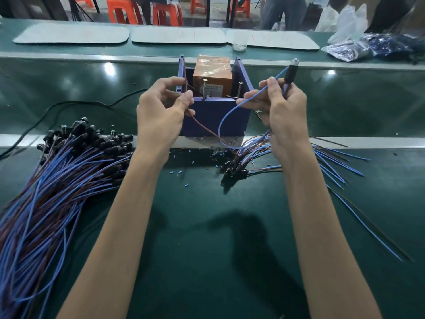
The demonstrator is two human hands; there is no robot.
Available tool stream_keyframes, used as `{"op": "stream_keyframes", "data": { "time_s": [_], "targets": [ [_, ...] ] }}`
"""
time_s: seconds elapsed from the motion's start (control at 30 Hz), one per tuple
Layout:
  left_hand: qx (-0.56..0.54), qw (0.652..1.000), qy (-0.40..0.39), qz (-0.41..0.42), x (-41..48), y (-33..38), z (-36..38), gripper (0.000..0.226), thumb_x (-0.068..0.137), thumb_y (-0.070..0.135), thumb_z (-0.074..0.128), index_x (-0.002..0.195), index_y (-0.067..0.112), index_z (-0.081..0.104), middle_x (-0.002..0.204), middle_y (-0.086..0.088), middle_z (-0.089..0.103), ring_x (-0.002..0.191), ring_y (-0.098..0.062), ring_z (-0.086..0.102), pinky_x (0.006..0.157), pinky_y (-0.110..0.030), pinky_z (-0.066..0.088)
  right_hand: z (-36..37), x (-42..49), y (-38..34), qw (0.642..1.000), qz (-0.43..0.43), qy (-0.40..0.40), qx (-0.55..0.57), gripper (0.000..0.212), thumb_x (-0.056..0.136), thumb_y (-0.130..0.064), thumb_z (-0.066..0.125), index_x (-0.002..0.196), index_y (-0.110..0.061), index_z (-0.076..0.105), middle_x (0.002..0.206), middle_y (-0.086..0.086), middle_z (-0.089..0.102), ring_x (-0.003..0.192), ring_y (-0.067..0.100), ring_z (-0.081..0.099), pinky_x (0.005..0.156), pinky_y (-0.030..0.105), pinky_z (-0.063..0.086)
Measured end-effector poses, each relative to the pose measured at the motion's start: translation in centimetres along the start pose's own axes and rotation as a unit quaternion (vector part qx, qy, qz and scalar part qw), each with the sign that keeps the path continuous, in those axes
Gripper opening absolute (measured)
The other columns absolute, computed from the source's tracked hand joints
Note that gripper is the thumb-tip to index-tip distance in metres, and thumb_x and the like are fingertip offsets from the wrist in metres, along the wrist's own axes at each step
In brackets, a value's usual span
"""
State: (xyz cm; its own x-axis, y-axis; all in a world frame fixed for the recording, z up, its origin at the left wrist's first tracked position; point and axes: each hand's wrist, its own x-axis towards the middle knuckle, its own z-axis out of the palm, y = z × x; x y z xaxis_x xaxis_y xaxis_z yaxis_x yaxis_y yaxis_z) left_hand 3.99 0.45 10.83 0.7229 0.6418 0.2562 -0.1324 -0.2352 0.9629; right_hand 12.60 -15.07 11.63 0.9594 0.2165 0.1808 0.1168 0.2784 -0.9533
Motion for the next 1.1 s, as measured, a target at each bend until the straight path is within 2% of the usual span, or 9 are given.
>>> {"op": "stream_keyframes", "data": {
  "time_s": [0.07,0.1,0.2,0.37,0.47,0.63,0.77,0.93,1.1],
  "targets": [
    [0.009,1.0,0.004,0.019,0.0,0.0,-0.2,0.018,0.09,0.012,0.066,0.104,0.021,0.061,0.082,-0.004,0.069,0.06,-0.011,0.065,0.077,-0.032,0.057,-0.1,0.3,0.1,1.0,-0.013,0.016,0.001,0.025,0.103,-0.009,0.039,0.083,-0.009,0.053,0.049,-0.006,0.06,0.046,0.008,0.061,0.049,0.018,0.048],
    [0.017,0.999,0.005,0.029,0.0,0.0,-0.2,0.018,0.089,0.013,0.067,0.103,0.023,0.062,0.081,-0.002,0.069,0.061,-0.01,0.066,0.077,-0.032,0.057,-0.2,0.3,0.1,1.0,-0.014,0.025,-0.001,0.025,0.102,-0.009,0.041,0.082,-0.009,0.056,0.047,-0.007,0.056,0.044,0.005,0.057,0.051,0.019,0.049],
    [0.047,0.998,0.01,0.052,-0.1,-0.1,0.0,0.019,0.09,0.012,0.064,0.099,0.028,0.067,0.077,0.006,0.07,0.06,-0.004,0.065,0.075,-0.024,0.055,-0.5,0.5,0.2,0.999,-0.001,0.035,-0.009,0.026,0.101,-0.009,0.045,0.08,-0.009,0.061,0.046,-0.01,0.046,0.043,0.003,0.044,0.049,0.017,0.042],
    [0.072,0.996,0.019,0.04,0.1,-0.4,0.3,0.022,0.09,0.008,0.058,0.1,0.022,0.072,0.08,0.01,0.069,0.062,0.006,0.062,0.072,-0.012,0.049,-0.9,0.9,0.4,0.998,0.029,0.021,-0.06,0.03,0.098,-0.007,0.047,0.074,-0.01,0.065,0.043,-0.015,0.03,0.041,0.002,0.025,0.041,0.012,0.026],
    [0.08,0.996,0.022,0.04,0.3,-0.7,0.1,0.022,0.091,0.008,0.058,0.102,0.02,0.072,0.084,0.009,0.069,0.063,0.008,0.062,0.07,-0.01,0.046,-1.7,1.1,0.4,0.994,0.039,0.026,-0.101,0.03,0.096,-0.008,0.047,0.076,-0.012,0.068,0.042,-0.017,0.028,0.039,0.001,0.023,0.037,0.01,0.022],
    [0.085,0.995,0.016,0.043,0.7,-1.1,-0.6,0.021,0.091,0.008,0.06,0.103,0.02,0.072,0.089,0.004,0.071,0.066,0.006,0.063,0.073,-0.013,0.049,-2.8,1.8,0.3,0.995,0.035,0.067,-0.072,0.023,0.094,-0.003,0.043,0.088,-0.016,0.061,0.039,-0.018,0.033,0.036,0.001,0.028,0.038,0.015,0.023],
    [0.088,0.995,0.01,0.045,0.9,-1.4,-0.8,0.02,0.091,0.008,0.063,0.106,0.018,0.072,0.094,0.0,0.071,0.067,0.006,0.063,0.074,-0.014,0.05,-3.2,1.9,0.4,0.993,0.033,0.067,-0.091,0.021,0.093,-0.004,0.045,0.085,-0.017,0.06,0.039,-0.018,0.036,0.035,0.0,0.03,0.036,0.014,0.023],
    [0.101,0.994,-0.002,0.045,1.0,-1.6,-1.0,0.018,0.089,0.01,0.065,0.095,0.026,0.071,0.088,0.002,0.07,0.064,0.003,0.062,0.075,-0.019,0.053,-3.1,1.8,0.5,0.992,0.042,0.055,-0.108,0.025,0.093,-0.002,0.043,0.084,-0.014,0.063,0.038,-0.017,0.034,0.035,0.0,0.028,0.035,0.014,0.021],
    [0.113,0.993,-0.001,0.025,1.0,-2.1,-0.9,0.019,0.089,0.009,0.064,0.09,0.027,0.071,0.085,0.004,0.071,0.063,0.004,0.059,0.072,-0.017,0.052,-3.2,1.8,0.7,0.992,0.057,0.056,-0.102,0.027,0.092,0.0,0.04,0.084,-0.012,0.064,0.039,-0.018,0.033,0.035,0.0,0.027,0.035,0.014,0.02]
  ]
}}
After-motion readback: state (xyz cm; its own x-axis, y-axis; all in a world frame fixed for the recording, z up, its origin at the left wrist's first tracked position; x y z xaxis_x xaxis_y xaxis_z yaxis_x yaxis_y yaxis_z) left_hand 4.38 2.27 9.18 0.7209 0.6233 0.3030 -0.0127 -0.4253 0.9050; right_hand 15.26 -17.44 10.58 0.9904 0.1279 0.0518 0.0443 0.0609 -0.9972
